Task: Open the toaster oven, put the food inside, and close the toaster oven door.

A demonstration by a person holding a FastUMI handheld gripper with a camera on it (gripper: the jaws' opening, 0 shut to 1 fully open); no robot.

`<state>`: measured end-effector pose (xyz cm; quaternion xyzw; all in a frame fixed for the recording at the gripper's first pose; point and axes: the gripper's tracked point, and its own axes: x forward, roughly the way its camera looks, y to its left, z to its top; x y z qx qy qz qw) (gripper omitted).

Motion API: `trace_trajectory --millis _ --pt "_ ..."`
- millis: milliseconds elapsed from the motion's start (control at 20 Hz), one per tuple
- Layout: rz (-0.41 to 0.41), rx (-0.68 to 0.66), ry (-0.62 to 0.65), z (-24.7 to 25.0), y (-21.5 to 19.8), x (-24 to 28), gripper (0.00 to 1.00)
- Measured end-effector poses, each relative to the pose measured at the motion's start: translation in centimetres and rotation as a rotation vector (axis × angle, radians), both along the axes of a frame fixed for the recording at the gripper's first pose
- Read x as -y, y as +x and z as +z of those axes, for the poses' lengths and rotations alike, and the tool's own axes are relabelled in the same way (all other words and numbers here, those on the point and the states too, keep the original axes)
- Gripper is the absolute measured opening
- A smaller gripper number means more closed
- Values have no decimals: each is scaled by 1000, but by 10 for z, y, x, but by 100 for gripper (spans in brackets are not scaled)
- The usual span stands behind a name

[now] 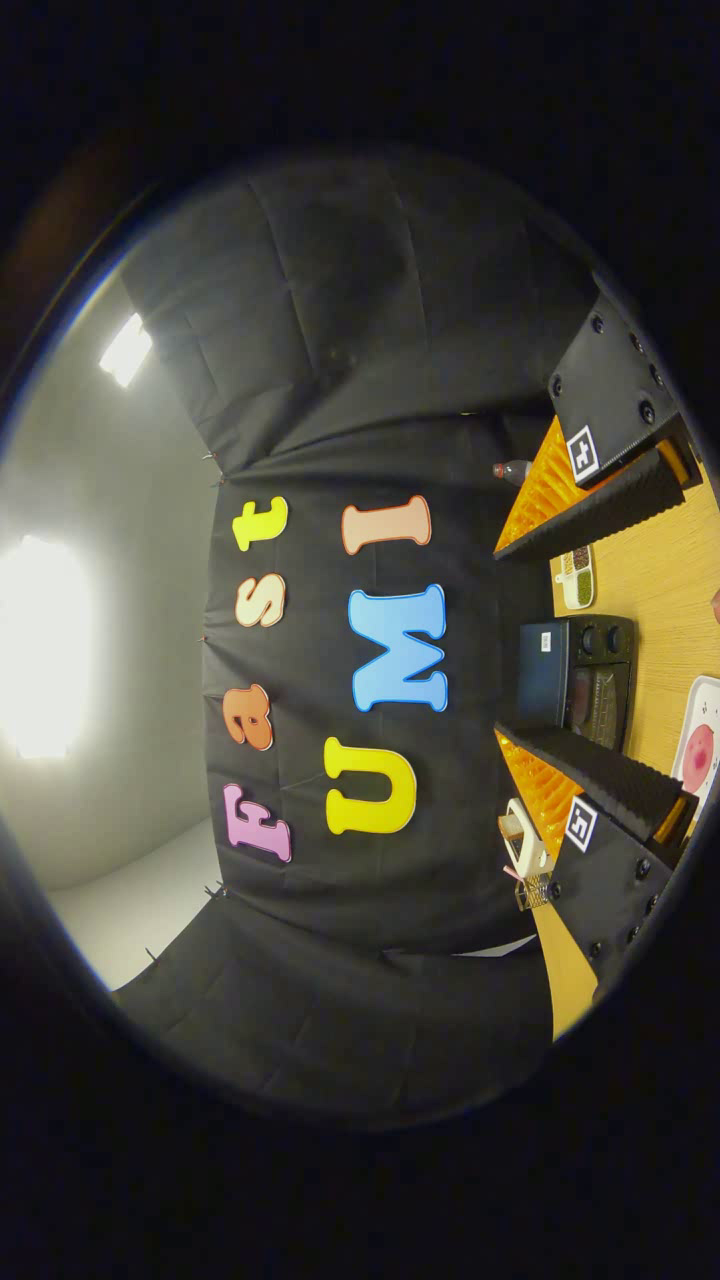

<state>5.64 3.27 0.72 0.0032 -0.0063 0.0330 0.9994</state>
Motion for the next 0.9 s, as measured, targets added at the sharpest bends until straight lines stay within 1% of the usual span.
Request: trace_trajectory --millis 550,900 --pt "100 -30 27 -20 63 -67 98" --pt "126 -72 31 -48 98 -95 98"
